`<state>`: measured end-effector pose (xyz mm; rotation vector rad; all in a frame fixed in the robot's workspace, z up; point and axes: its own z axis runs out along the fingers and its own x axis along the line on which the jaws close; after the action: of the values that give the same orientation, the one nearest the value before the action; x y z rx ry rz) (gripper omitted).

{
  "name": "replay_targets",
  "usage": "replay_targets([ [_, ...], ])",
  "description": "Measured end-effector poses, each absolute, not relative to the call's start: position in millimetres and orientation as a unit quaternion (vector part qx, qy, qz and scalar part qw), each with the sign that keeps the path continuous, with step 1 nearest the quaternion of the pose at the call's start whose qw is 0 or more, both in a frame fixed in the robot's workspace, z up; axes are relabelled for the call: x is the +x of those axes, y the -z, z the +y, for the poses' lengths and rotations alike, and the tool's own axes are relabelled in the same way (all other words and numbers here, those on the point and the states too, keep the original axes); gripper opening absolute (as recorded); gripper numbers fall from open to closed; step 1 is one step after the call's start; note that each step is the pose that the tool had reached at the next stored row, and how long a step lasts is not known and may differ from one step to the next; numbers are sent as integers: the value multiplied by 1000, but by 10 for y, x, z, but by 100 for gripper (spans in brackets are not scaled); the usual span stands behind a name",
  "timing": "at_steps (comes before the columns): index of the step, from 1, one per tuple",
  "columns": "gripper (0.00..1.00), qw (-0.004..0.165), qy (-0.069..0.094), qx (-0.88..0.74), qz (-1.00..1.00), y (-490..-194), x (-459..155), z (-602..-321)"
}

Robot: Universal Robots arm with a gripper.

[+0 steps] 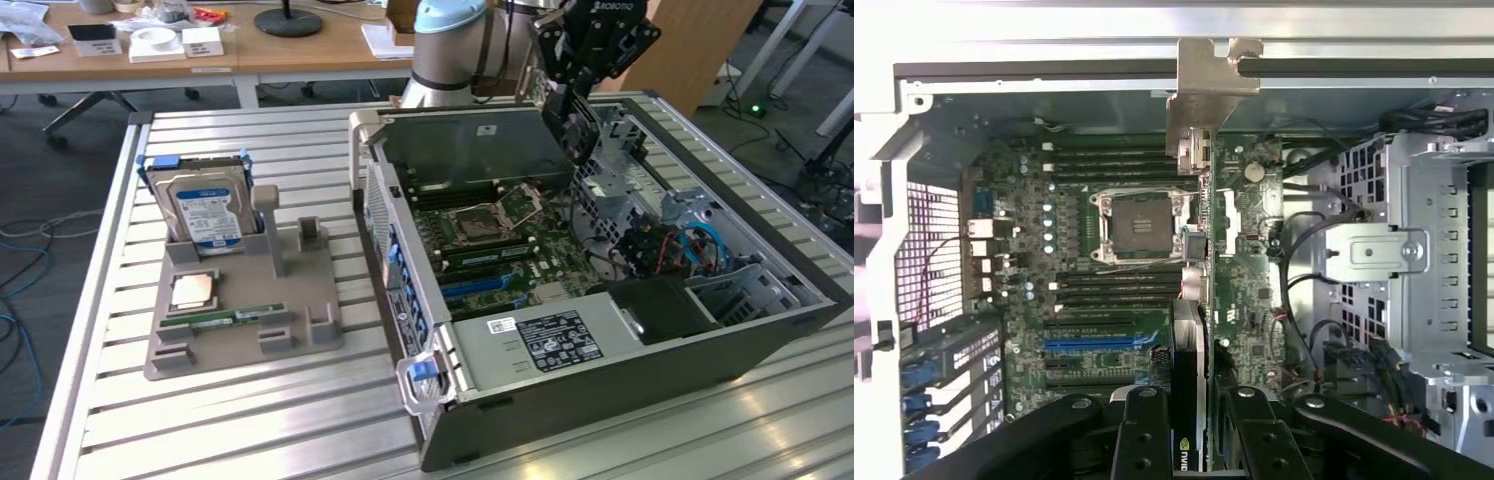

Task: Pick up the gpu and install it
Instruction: 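Pick up the gpu and move the gpu toward the slot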

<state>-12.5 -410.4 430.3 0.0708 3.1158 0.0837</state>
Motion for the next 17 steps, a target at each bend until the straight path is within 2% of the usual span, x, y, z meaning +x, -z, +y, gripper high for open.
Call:
replay_targets([
  [17, 26, 12, -27, 22, 999, -4303, 236, -4103],
])
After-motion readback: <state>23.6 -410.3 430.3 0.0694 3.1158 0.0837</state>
